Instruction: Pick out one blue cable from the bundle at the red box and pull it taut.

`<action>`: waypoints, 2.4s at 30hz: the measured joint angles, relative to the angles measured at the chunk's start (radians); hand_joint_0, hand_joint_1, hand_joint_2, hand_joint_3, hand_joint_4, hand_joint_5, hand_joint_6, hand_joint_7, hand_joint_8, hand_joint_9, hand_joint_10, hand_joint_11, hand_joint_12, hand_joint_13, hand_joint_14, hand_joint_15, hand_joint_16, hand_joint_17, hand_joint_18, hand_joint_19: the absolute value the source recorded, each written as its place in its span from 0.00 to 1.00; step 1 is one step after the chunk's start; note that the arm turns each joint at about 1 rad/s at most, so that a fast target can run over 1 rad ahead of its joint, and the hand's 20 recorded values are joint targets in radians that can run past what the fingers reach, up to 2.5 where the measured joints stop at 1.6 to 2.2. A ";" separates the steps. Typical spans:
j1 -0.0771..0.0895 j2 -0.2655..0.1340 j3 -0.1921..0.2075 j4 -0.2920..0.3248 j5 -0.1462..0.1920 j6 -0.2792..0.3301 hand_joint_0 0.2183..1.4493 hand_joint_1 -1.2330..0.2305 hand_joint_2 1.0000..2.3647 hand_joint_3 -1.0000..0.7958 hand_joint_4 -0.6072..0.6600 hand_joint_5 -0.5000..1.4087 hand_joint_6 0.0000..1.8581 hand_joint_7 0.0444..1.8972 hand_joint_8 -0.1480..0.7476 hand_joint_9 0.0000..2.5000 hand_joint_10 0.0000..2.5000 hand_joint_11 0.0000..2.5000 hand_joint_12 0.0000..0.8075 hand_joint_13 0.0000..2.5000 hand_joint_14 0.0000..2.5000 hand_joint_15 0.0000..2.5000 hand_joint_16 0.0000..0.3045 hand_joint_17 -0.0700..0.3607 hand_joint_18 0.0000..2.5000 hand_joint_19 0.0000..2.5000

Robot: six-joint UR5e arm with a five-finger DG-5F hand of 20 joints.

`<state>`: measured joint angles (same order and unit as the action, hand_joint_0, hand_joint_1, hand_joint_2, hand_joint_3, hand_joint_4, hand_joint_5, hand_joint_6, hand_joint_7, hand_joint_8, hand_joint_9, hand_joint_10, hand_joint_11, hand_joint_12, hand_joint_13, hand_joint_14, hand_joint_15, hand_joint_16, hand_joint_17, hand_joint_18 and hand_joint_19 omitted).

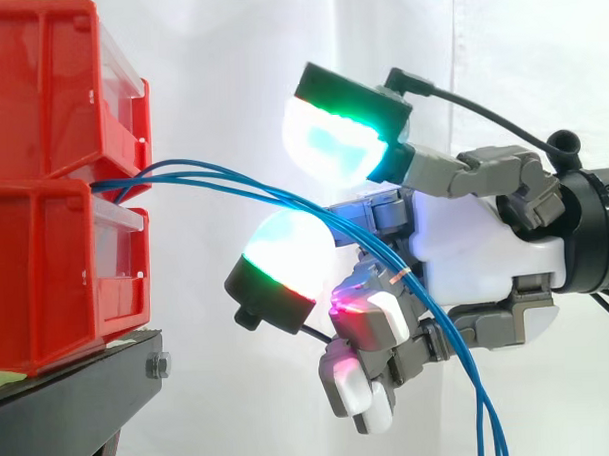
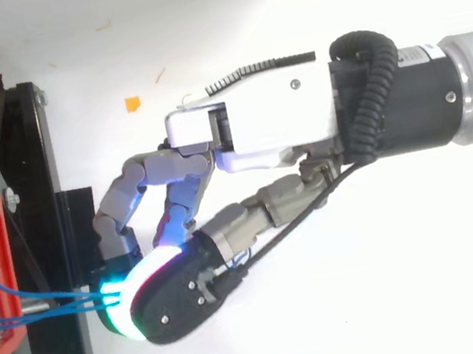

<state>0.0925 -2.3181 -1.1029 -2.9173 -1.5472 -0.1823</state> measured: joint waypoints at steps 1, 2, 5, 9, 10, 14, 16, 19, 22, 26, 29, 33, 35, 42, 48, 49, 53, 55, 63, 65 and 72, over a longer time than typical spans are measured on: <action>-0.001 0.000 0.000 0.000 0.000 0.000 0.32 0.54 0.01 0.33 0.49 0.20 0.47 0.44 0.51 0.46 0.01 0.32 0.42 0.38 0.01 0.21 0.15 0.40 0.29 0.28; -0.001 0.000 0.000 0.000 0.000 0.000 0.31 0.52 0.01 0.38 0.50 0.20 0.47 0.46 0.52 0.46 0.01 0.32 0.43 0.38 0.01 0.21 0.15 0.40 0.29 0.28; -0.003 0.000 0.000 0.000 -0.002 -0.001 0.31 0.44 0.02 0.44 0.51 0.20 0.49 0.47 0.53 0.46 0.01 0.33 0.43 0.38 0.01 0.21 0.15 0.40 0.30 0.28; -0.003 0.000 0.000 0.000 -0.003 -0.003 0.33 0.38 0.02 0.46 0.51 0.19 0.50 0.45 0.53 0.45 0.01 0.33 0.43 0.38 0.01 0.21 0.15 0.40 0.30 0.27; -0.003 0.000 0.000 0.000 -0.003 -0.003 0.33 0.36 0.02 0.46 0.50 0.19 0.50 0.46 0.54 0.45 0.01 0.33 0.43 0.38 0.01 0.22 0.15 0.40 0.30 0.27; -0.003 0.000 0.000 0.001 -0.004 -0.003 0.35 0.31 0.02 0.48 0.46 0.19 0.50 0.52 0.53 0.45 0.01 0.34 0.43 0.38 0.01 0.21 0.15 0.41 0.30 0.27; -0.004 0.000 0.000 0.001 -0.004 -0.003 0.36 0.30 0.02 0.47 0.45 0.19 0.51 0.52 0.54 0.45 0.01 0.34 0.43 0.38 0.01 0.22 0.15 0.41 0.30 0.27; -0.003 0.000 0.000 0.001 -0.004 -0.006 0.39 0.28 0.01 0.44 0.43 0.19 0.51 0.50 0.54 0.45 0.01 0.34 0.43 0.38 0.01 0.22 0.15 0.41 0.30 0.27; -0.003 0.000 0.000 0.001 -0.004 -0.008 0.41 0.27 0.01 0.40 0.41 0.19 0.51 0.53 0.53 0.45 0.01 0.34 0.43 0.38 0.01 0.22 0.15 0.41 0.31 0.26; -0.004 0.000 0.000 0.000 -0.004 -0.009 0.45 0.26 0.01 0.32 0.38 0.19 0.51 0.57 0.53 0.45 0.01 0.34 0.42 0.38 0.01 0.21 0.15 0.40 0.31 0.26; -0.004 0.000 0.000 0.000 -0.004 -0.009 0.47 0.26 0.00 0.28 0.35 0.19 0.51 0.62 0.52 0.46 0.01 0.34 0.42 0.39 0.01 0.21 0.15 0.40 0.31 0.26; -0.004 0.000 0.000 0.000 -0.004 -0.009 0.46 0.25 0.00 0.28 0.35 0.19 0.52 0.64 0.52 0.47 0.01 0.34 0.41 0.39 0.01 0.21 0.15 0.40 0.32 0.25; -0.004 0.000 0.000 -0.001 -0.004 -0.009 0.45 0.25 0.00 0.28 0.35 0.19 0.52 0.64 0.52 0.48 0.01 0.34 0.42 0.39 0.01 0.21 0.15 0.40 0.33 0.25; -0.003 0.000 0.000 -0.002 -0.004 -0.009 0.40 0.24 0.00 0.28 0.36 0.20 0.51 0.61 0.51 0.49 0.01 0.34 0.41 0.40 0.01 0.22 0.14 0.39 0.33 0.25; -0.004 0.000 0.000 -0.002 -0.005 -0.009 0.37 0.21 0.00 0.28 0.39 0.20 0.51 0.54 0.50 0.49 0.01 0.35 0.41 0.40 0.01 0.22 0.14 0.39 0.33 0.25; -0.004 0.000 0.000 -0.002 -0.006 -0.009 0.36 0.21 0.00 0.28 0.39 0.20 0.51 0.54 0.50 0.49 0.01 0.35 0.40 0.40 0.01 0.22 0.14 0.39 0.33 0.26; -0.004 0.000 0.000 -0.002 -0.011 -0.009 0.35 0.19 0.00 0.28 0.40 0.20 0.51 0.52 0.49 0.49 0.01 0.35 0.40 0.39 0.01 0.22 0.14 0.39 0.32 0.25; -0.004 0.000 0.000 -0.001 -0.013 -0.009 0.34 0.17 0.00 0.28 0.41 0.20 0.51 0.51 0.49 0.49 0.01 0.35 0.40 0.39 0.01 0.22 0.14 0.38 0.32 0.26; -0.006 0.000 0.000 -0.002 -0.018 -0.009 0.28 0.14 0.00 0.28 0.44 0.21 0.51 0.49 0.48 0.49 0.01 0.35 0.40 0.39 0.01 0.22 0.14 0.39 0.32 0.26; -0.006 0.000 0.000 -0.002 -0.019 -0.009 0.24 0.17 0.00 0.28 0.45 0.21 0.50 0.47 0.49 0.49 0.01 0.34 0.42 0.39 0.01 0.22 0.15 0.40 0.33 0.25; -0.007 0.000 0.000 -0.002 -0.019 -0.009 0.19 0.42 0.00 0.28 0.48 0.21 0.48 0.44 0.51 0.51 0.01 0.33 0.45 0.40 0.01 0.21 0.17 0.43 0.34 0.25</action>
<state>0.0856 -2.3180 -1.1028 -2.9190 -1.5662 -0.1917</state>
